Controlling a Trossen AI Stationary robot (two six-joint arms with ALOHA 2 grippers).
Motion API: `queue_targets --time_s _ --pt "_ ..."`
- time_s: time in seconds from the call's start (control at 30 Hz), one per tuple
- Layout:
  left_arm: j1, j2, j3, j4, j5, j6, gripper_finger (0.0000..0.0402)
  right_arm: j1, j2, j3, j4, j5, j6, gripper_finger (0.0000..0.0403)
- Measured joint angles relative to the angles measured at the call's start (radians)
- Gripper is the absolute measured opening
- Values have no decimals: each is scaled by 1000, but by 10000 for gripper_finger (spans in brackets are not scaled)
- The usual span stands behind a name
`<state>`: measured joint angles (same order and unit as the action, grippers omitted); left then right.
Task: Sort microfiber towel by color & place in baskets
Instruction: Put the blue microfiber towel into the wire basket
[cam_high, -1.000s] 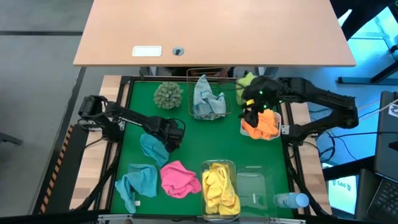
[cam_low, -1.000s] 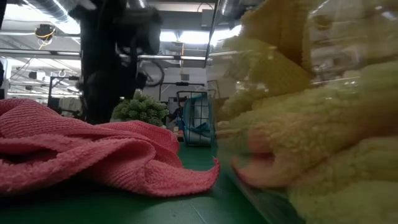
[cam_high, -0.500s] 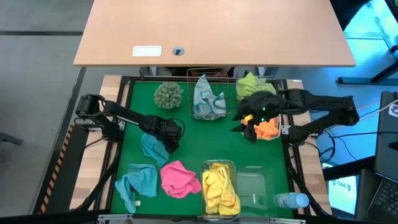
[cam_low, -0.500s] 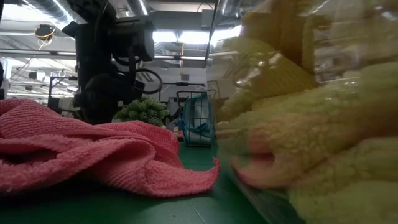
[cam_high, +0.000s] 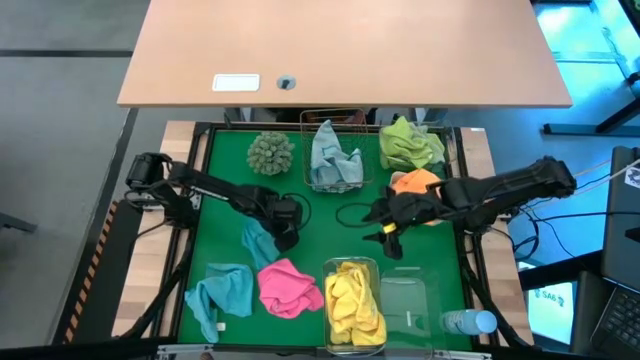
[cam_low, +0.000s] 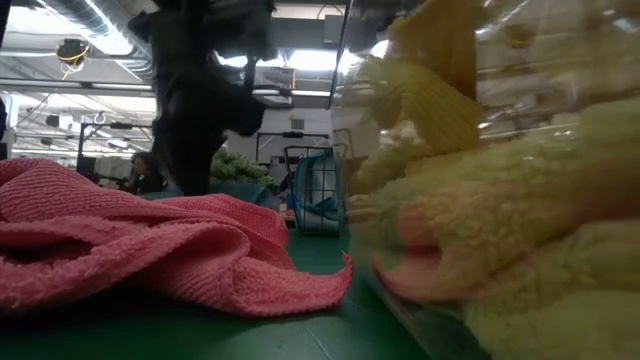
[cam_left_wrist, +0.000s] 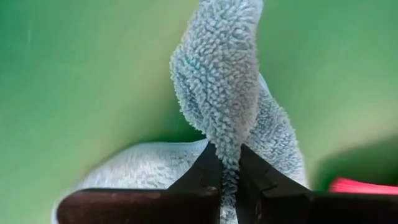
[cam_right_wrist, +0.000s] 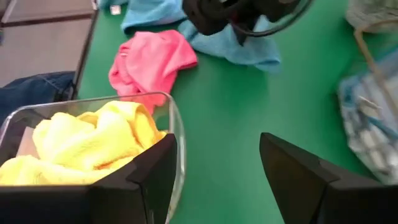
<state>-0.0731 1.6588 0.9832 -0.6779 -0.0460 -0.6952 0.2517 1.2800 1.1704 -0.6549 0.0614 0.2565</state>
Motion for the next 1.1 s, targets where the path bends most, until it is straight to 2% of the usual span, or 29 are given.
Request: queue_targets --time_s 0.2,0.4,0.87,1.1 --pt "0 -1 128 -98 17 63 10 34 0 -125 177 -1 0 227" --pt "1 -3 285 -195 -2 123 9 37 0 -193 216 1 1 227" --pt "60 -5 695 -234 -64 282 10 37 0 -217 219 36 1 227" --pt "135 -6 823 -187 -148 368 12 36 0 -217 220 36 1 227"
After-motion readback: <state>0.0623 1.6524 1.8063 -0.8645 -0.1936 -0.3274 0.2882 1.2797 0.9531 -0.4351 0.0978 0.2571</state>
